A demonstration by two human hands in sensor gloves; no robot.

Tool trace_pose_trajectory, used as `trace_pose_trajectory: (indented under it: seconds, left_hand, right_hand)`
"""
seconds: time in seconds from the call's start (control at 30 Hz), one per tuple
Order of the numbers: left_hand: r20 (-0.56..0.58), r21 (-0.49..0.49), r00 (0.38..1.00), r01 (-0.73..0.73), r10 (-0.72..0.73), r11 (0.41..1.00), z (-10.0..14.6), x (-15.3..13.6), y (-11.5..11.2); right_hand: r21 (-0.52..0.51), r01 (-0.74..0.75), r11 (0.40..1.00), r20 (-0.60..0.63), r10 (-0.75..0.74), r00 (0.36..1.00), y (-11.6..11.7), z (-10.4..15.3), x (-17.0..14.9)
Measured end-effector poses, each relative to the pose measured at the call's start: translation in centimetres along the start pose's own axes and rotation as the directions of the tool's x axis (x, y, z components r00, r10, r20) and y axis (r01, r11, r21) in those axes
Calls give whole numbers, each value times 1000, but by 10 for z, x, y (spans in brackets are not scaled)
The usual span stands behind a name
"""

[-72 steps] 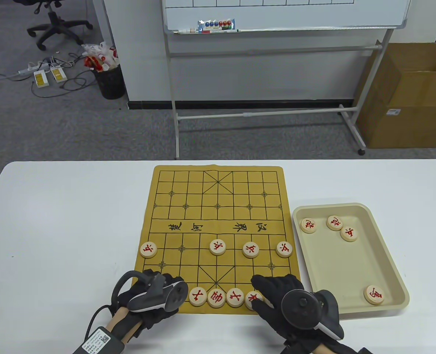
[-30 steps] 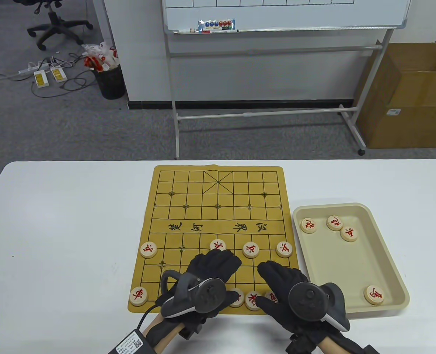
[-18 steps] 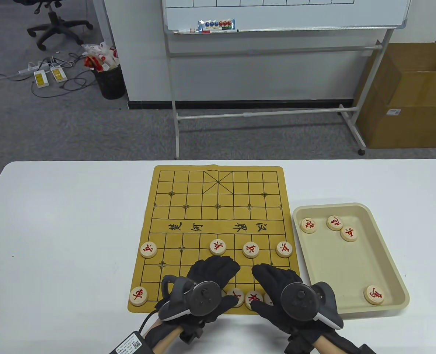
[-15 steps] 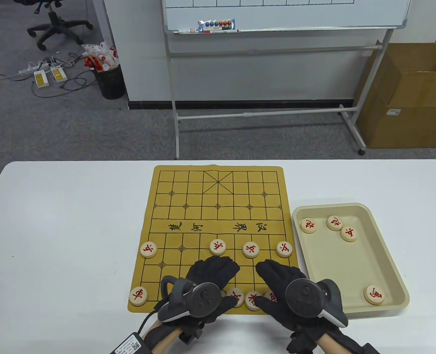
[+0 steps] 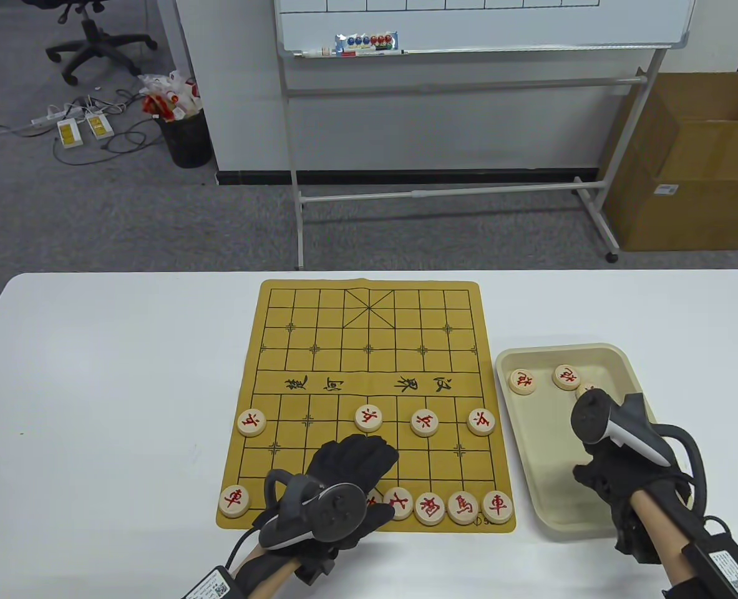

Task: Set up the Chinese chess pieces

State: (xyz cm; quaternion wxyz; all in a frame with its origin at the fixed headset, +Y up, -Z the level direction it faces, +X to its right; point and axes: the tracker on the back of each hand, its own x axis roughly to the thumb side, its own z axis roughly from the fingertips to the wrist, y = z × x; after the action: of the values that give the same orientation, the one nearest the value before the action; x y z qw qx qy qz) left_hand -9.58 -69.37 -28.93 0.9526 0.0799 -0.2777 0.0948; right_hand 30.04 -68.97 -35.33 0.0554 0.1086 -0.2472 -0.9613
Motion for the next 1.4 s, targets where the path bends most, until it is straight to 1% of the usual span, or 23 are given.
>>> trace_pose_trajectory:
  seconds: [0.03, 0.13, 0.23, 0.3, 0.4, 0.5, 0.57, 0.63, 0.83, 0.93, 1.07, 1.17, 1.23, 1.3, 1.33, 1.4]
  left_hand:
    - [2, -4, 1000, 9, -9, 1000, 0, 0, -1]
    - [6, -3, 1000, 18, -18, 1000, 1, 1, -1]
    - [9, -4, 1000, 16, -16, 1000, 1, 1, -1]
    - [10, -3, 1000, 22, -22, 1000, 2, 2, -1]
    - [10, 0, 1000, 23, -23, 1000, 2, 2, -1]
    - [9, 0, 1000, 29, -29, 1000, 2, 2, -1]
    - [9, -2, 1000, 28, -28, 1000, 2, 2, -1]
    - [9, -6, 1000, 30, -30, 1000, 2, 2, -1]
    - [4, -4, 1000, 30, -30, 1000, 2, 2, -1]
    - [3, -4, 1000, 31, -31, 1000, 2, 2, -1]
    - [4, -4, 999, 33, -33, 999, 2, 2, -1]
    - [5, -2, 1000, 31, -31, 1000, 2, 2, 0]
    - [5, -1, 1000, 30, -30, 1000, 2, 2, -1]
    - [5, -1, 1000, 30, -30, 1000, 2, 2, -1]
    - [5, -1, 1000, 29, -29, 1000, 2, 2, 0]
    - [5, 1, 1000, 26, -26, 1000, 2, 2, 0]
  right_hand:
    - [23, -21, 1000, -36, 22, 999, 9, -7, -4]
    - [55, -71, 996, -88, 75, 993, 26, -20, -8]
    - [72, -157, 985, -125, 165, 978, 34, -25, -5]
    - [79, -242, 967, -153, 252, 956, 36, -28, 0]
    - [106, -312, 944, -185, 327, 927, 40, -36, 4]
    - [161, -303, 939, -186, 330, 925, 46, -44, 4]
    - [138, -326, 935, -197, 348, 916, 45, -47, 4]
    - [154, -311, 938, -196, 338, 921, 47, -49, 3]
    - [118, -323, 939, -188, 341, 921, 48, -50, 2]
    - [137, -347, 928, -199, 369, 908, 47, -48, 2]
    - [140, -328, 934, -186, 350, 918, 48, -48, 2]
    - [112, -326, 939, -173, 341, 924, 48, -48, 2]
    - [66, -323, 944, -175, 330, 928, 44, -44, 3]
    - [9, -318, 948, -162, 315, 935, 35, -36, 5]
    - [-44, -307, 951, -150, 297, 943, 28, -30, 7]
    - [-108, -269, 957, -120, 256, 959, 14, -17, 10]
